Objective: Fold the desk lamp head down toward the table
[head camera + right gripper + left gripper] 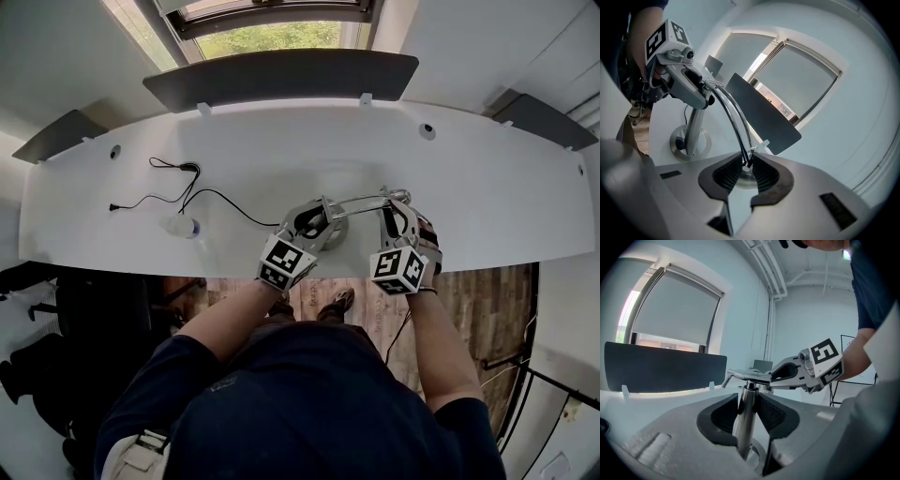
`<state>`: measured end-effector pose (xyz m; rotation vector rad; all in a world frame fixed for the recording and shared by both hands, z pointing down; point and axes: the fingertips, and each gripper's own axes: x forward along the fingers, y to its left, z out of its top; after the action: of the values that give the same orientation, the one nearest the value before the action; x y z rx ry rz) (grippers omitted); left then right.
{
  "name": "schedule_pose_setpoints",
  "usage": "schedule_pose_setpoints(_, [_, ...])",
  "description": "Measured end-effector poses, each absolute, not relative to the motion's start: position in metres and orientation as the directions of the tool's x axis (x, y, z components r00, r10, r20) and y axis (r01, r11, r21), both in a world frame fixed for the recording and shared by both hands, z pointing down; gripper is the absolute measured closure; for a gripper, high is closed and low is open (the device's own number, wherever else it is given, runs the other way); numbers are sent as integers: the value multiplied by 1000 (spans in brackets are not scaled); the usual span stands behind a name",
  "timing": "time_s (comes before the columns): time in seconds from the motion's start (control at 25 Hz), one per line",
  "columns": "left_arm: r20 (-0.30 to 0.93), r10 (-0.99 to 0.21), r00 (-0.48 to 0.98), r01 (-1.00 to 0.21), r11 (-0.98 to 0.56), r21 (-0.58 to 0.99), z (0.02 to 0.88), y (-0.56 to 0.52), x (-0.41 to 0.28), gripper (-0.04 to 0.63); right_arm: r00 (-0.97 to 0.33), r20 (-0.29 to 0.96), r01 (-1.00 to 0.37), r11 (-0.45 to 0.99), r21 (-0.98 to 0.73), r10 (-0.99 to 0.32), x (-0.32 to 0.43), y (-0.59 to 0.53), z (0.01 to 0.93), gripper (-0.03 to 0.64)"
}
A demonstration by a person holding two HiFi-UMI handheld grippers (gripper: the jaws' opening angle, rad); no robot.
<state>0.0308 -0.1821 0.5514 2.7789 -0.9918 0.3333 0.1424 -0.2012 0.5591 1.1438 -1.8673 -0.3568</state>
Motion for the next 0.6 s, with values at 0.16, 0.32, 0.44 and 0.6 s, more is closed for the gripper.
schedule_pose_setpoints(0.16, [268, -604, 750, -644, -759, 93, 551, -183, 31, 469, -206, 562, -618, 552, 560, -801, 139, -201, 572, 542])
schedule_pose_setpoints(0.32, [276, -604, 747, -648, -755, 101, 552, -182, 32, 469, -239, 585, -678, 564, 471, -775, 134, -200, 584, 543])
schedule_pose_setpoints(0.44, [280, -601, 749, -647, -754, 113, 552, -182, 33, 469, -257, 587, -706, 564, 429, -768, 131, -198, 589, 544])
schedule_pose_setpoints(0.6, [280, -603, 747, -649, -752, 114, 553, -182, 32, 469, -289, 598, -746, 567, 349, -748, 125, -197, 600, 546])
